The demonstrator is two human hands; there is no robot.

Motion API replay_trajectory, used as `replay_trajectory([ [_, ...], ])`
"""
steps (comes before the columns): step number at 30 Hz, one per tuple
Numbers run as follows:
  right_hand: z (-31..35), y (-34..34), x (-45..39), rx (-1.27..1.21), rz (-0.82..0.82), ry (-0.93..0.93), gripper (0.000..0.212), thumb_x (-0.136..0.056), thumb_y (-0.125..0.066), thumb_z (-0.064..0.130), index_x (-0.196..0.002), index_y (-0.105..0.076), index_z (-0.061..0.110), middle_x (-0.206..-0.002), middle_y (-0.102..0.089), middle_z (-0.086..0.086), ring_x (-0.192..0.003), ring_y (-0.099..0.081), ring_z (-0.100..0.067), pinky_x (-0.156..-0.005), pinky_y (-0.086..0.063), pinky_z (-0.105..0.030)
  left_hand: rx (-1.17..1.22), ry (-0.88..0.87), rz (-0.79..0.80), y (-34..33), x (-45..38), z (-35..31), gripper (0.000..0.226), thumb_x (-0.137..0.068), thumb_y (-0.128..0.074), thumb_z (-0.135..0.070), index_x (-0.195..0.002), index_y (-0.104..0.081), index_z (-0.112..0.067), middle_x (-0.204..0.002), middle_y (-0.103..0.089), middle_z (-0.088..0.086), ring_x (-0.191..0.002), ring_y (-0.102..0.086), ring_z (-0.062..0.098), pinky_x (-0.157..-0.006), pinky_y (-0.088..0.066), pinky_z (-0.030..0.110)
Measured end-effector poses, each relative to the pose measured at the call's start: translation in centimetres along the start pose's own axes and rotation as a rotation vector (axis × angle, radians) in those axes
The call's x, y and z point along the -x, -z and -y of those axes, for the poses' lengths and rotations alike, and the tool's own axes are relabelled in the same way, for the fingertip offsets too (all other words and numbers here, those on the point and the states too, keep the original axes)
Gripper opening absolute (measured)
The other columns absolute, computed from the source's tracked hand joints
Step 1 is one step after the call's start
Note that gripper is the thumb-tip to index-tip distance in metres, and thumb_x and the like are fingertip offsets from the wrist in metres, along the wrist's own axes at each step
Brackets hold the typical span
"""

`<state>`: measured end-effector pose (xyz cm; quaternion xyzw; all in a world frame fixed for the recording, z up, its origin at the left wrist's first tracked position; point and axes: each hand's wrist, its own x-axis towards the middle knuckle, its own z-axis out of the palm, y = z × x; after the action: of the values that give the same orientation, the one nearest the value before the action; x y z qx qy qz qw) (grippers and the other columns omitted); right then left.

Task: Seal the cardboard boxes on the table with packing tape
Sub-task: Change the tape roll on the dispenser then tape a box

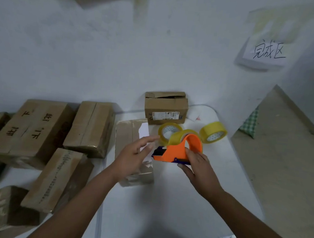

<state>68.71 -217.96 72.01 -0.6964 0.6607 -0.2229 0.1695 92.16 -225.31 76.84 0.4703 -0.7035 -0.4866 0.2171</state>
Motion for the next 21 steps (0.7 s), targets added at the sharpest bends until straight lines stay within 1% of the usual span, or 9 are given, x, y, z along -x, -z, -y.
replay_trajectory([
  [2, 0.5, 0.3, 0.2, 0.003, -0.010, 0.010, 0.047, -0.094, -0.056, 0.042, -0.128, -0.054, 0.009, -0.107, -0.066, -0.006, -0.103, -0.057, -0.028, -0.091, -0.046, -0.038, 0.019, -0.027, 0.021, 0.1, 0.3, -0.8, 0.030, -0.103, -0.048, -0.031, -0.126, -0.056, -0.049, -0.133, -0.053, -0.030, -0.122, -0.044, -0.019, -0.093, -0.034, -0.001],
  [4, 0.8, 0.4, 0.3, 0.006, -0.018, 0.015, 0.046, -0.095, -0.061, 0.035, -0.132, -0.052, 0.010, -0.113, -0.065, -0.008, -0.110, -0.055, -0.029, -0.095, -0.045, -0.039, 0.072, -0.008, 0.012, 0.2, 0.5, -1.1, 0.030, -0.101, -0.052, -0.034, -0.129, -0.058, -0.044, -0.130, -0.059, -0.026, -0.117, -0.052, -0.014, -0.089, -0.041, 0.002],
  [8, 1.6, 0.6, 0.6, 0.007, -0.005, 0.029, 0.051, -0.096, -0.057, 0.039, -0.136, -0.050, 0.010, -0.117, -0.064, -0.006, -0.113, -0.054, -0.027, -0.097, -0.041, -0.033, 0.113, -0.025, -0.025, 0.3, 0.8, -1.3, 0.021, -0.094, -0.065, -0.027, -0.114, -0.072, -0.028, -0.110, -0.072, -0.014, -0.106, -0.066, 0.005, -0.093, -0.055, 0.030],
  [10, 2.1, 0.8, 0.6, 0.015, 0.006, 0.048, 0.059, -0.094, -0.048, 0.051, -0.137, -0.050, 0.010, -0.118, -0.064, -0.006, -0.113, -0.055, -0.027, -0.096, -0.040, -0.032, 0.111, -0.029, -0.057, 0.5, 1.0, -1.6, 0.025, -0.088, -0.067, -0.039, -0.107, -0.075, -0.025, -0.102, -0.073, -0.010, -0.100, -0.068, 0.010, -0.090, -0.057, 0.035],
  [12, 2.4, 0.9, 0.8, 0.003, 0.032, 0.044, 0.067, -0.092, -0.039, 0.058, -0.140, -0.047, 0.011, -0.123, -0.063, -0.006, -0.115, -0.053, -0.026, -0.096, -0.041, -0.032, 0.115, -0.032, -0.052, 0.6, 1.4, -1.6, 0.034, -0.084, -0.065, -0.046, -0.105, -0.075, -0.022, -0.101, -0.074, -0.007, -0.097, -0.068, 0.013, -0.087, -0.057, 0.033],
  [14, 2.7, 1.2, 0.8, -0.017, 0.056, 0.032, 0.061, -0.095, -0.049, 0.051, -0.144, -0.043, 0.014, -0.128, -0.060, -0.005, -0.117, -0.051, -0.025, -0.094, -0.039, -0.030, 0.131, -0.033, -0.051, 0.7, 1.7, -1.5, 0.027, -0.087, -0.067, -0.038, -0.105, -0.075, -0.020, -0.101, -0.074, -0.004, -0.097, -0.069, 0.016, -0.084, -0.058, 0.030],
  [16, 3.1, 1.7, 0.5, -0.006, 0.088, 0.060, 0.056, -0.095, -0.051, 0.046, -0.142, -0.042, 0.017, -0.124, -0.062, -0.002, -0.109, -0.054, -0.023, -0.085, -0.040, -0.026, 0.185, -0.018, -0.094, 0.9, 2.0, -1.1, 0.015, -0.092, -0.068, -0.021, -0.103, -0.076, -0.016, -0.099, -0.075, -0.001, -0.095, -0.070, 0.017, -0.083, -0.057, 0.027],
  [18, 3.7, 2.2, -0.2, 0.017, 0.146, 0.101, 0.051, -0.094, -0.050, 0.047, -0.137, -0.044, 0.019, -0.114, -0.066, -0.001, -0.095, -0.058, -0.020, -0.074, -0.043, -0.027, 0.223, 0.025, -0.170, 1.1, 2.3, -1.0, 0.015, -0.095, -0.063, -0.009, -0.098, -0.076, -0.015, -0.095, -0.076, -0.001, -0.093, -0.070, 0.015, -0.085, -0.056, 0.024],
  [21, 5.0, 3.0, -1.8, -0.023, 0.267, 0.088, 0.043, -0.095, -0.054, 0.044, -0.132, -0.048, 0.022, -0.113, -0.068, 0.002, -0.092, -0.064, -0.015, -0.075, -0.052, -0.028, 0.250, 0.128, -0.268, 1.2, 2.6, -0.8, 0.016, -0.098, -0.060, -0.012, -0.094, -0.075, -0.016, -0.088, -0.075, -0.002, -0.082, -0.068, 0.005, -0.076, -0.054, 0.017],
])
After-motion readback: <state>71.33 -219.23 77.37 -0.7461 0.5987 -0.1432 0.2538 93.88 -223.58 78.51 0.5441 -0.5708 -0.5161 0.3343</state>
